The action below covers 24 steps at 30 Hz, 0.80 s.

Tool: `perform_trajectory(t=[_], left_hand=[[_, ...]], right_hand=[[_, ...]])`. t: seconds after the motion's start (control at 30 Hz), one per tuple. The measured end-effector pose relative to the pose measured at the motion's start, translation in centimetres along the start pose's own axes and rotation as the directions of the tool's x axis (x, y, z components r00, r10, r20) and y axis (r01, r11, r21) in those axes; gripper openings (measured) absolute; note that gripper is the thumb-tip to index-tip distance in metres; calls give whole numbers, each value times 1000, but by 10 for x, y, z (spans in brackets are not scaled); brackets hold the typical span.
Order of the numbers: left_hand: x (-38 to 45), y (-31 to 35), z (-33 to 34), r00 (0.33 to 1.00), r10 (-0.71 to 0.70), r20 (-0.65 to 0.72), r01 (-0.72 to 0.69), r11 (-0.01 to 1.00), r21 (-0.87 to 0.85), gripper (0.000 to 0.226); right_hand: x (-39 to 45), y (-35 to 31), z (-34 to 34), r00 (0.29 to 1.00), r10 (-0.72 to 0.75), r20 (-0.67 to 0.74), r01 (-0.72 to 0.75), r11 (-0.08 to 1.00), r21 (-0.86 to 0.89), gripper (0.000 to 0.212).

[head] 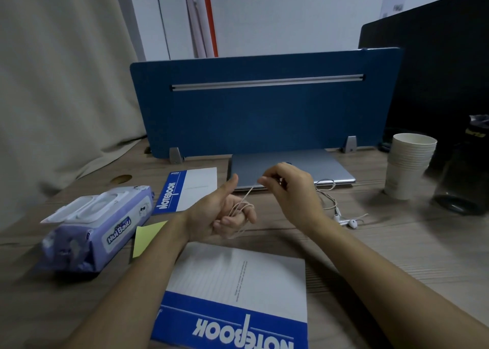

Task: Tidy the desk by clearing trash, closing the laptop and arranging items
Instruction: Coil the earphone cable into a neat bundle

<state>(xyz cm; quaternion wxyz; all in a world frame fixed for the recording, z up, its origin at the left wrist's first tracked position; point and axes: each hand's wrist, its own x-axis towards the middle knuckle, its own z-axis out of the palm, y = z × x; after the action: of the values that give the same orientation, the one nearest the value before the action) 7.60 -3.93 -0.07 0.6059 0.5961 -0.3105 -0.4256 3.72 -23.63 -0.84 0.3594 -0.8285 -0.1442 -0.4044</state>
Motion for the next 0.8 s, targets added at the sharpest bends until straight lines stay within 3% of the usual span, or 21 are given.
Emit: perform_trajectory(t=[0.1,0.23,0.37,0.53,0.63,0.7,0.8], left_hand=[[-5,4,2,995,77,62,-69,988,-136,78],[-6,4,-6,968,249,32,-226,920,-319,77],[-3,1,-15,918,344,-198,-396,825,-404,63],[-2,-1,-24,813,310,-493,-547,699,-462,31],[0,-1,-30,697,332,-636,-647,672,-359,30],[0,-2,-34,619,349,-704,-651,729,-210,31],[2,-6,-37,521,423,-741,-437,878,194,30]], right_hand=[[-1,6,3,996,77,54,-75,996,-38,13],[-5,8,11,954,120,276,-95,990,-104,15],[-11,1,17,877,58,478,-29,997,-69,15],[-14,-5,19,783,29,622,33,996,-87,25],[-17,-9,21,740,-6,673,104,989,-106,27],[-19,-12,22,716,-31,698,143,984,-103,26],[-18,-16,22,714,-80,696,189,979,-82,21]])
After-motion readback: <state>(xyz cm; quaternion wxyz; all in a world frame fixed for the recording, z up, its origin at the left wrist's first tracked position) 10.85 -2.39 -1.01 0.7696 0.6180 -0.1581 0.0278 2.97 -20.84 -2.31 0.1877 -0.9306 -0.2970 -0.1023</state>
